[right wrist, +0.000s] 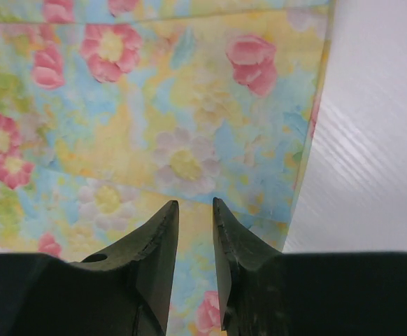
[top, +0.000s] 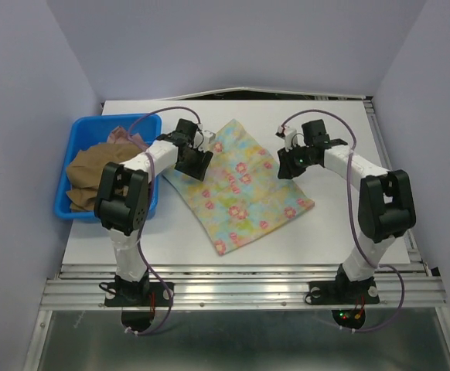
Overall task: Fold and stack the skirts
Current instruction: Flatten the skirt out
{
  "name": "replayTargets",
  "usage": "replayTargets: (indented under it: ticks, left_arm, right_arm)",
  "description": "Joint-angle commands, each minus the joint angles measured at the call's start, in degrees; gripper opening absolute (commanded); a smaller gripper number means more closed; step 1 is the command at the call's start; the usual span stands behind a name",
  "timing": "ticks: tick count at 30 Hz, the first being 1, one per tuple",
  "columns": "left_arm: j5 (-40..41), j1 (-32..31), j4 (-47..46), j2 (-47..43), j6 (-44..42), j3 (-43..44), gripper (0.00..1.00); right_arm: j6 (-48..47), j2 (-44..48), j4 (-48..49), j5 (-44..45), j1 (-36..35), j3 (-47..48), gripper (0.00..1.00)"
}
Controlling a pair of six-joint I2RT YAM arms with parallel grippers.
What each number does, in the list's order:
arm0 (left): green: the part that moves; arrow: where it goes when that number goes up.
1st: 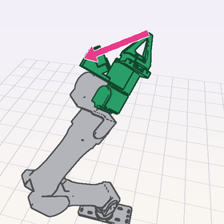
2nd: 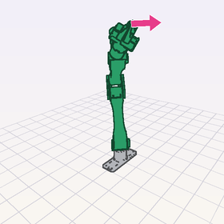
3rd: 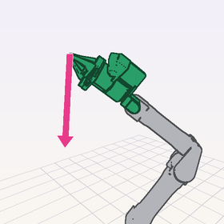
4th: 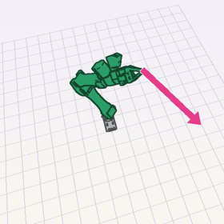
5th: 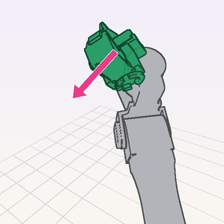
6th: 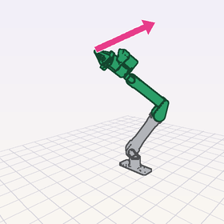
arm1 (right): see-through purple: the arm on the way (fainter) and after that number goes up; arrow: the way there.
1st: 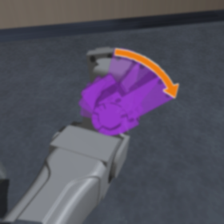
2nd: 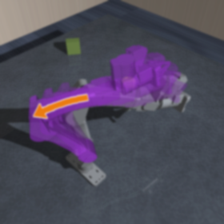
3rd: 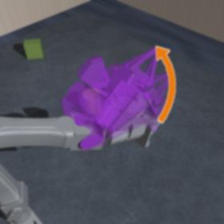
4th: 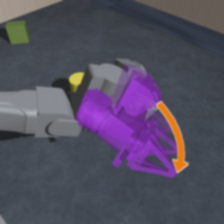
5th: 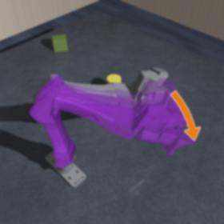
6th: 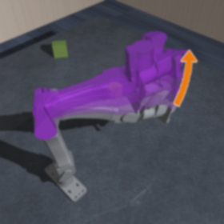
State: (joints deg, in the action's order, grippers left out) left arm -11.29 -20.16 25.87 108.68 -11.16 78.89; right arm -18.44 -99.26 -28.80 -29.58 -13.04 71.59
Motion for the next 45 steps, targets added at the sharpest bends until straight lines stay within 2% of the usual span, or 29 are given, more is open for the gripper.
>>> replayTargets:
  ticks: [1, 5, 10, 15, 19, 20, 24, 27, 28, 30, 34, 39, 45]
  left_arm:
    - [0.3, -0.3, -1.0, 0.6, -1.0, 3.5, 0.64]
    - [0.9, -0.3, -1.8, 2.6, -1.3, 4.5, 0.56]
    - [3.0, -0.4, -2.2, 6.3, -0.5, 6.1, 0.45]
    - [3.7, -0.4, -2.0, 8.1, 0.4, 6.3, 0.4]
    - [3.9, -0.4, -1.8, 7.4, -0.1, 5.7, 0.38]
    - [3.5, -0.5, -1.6, 7.2, -0.4, 5.7, 0.38]
    - [2.0, -0.5, -1.6, 4.1, -2.1, 7.0, 0.47]
    - [2.1, -0.5, -1.8, 2.3, -3.1, 9.3, 0.57]
    - [2.1, -0.5, -2.0, 2.1, -3.4, 10.0, 0.64]
    - [2.9, -0.5, -2.0, 2.4, -3.5, 12.2, 0.69]
    - [3.8, -0.3, -1.3, 5.3, -4.0, 15.2, 0.72]
    - [4.4, 0.0, -1.6, 8.0, -3.2, 17.3, 0.77]
    - [2.2, 2.2, -2.1, 10.1, -0.2, 16.2, 0.77]
  right_arm:
    - [1.2, -5.4, 2.3, 3.7, -0.9, 0.7, 0.32]
    - [0.0, -7.2, 1.7, 4.6, -0.9, -3.0, 0.3]
    - [-7.6, -3.7, -2.8, 8.6, -0.9, -9.2, 0.28]
    - [-13.7, 2.3, -8.7, 11.2, 0.3, -12.7, 0.21]
    - [-16.0, 6.6, -13.2, 9.7, 1.5, -11.8, 0.22]
    - [-15.7, 7.5, -13.7, 8.7, 2.2, -11.0, 0.24]
    - [-8.0, 5.7, -12.6, 4.4, 4.2, -3.5, 0.34]
    - [0.6, 1.5, -10.0, 1.1, 5.6, 3.5, 0.38]
    - [4.5, 0.3, -8.0, 0.8, 5.6, 4.9, 0.4]
    - [7.7, -2.8, -5.8, 0.1, 5.6, 7.9, 0.48]
    - [13.1, -7.7, 0.5, 0.8, 5.6, 11.3, 0.52]
    - [15.9, -13.8, 2.3, -2.6, 5.6, 15.7, 0.53]
    - [18.3, -17.3, 5.6, -4.6, 5.6, 15.4, 0.54]
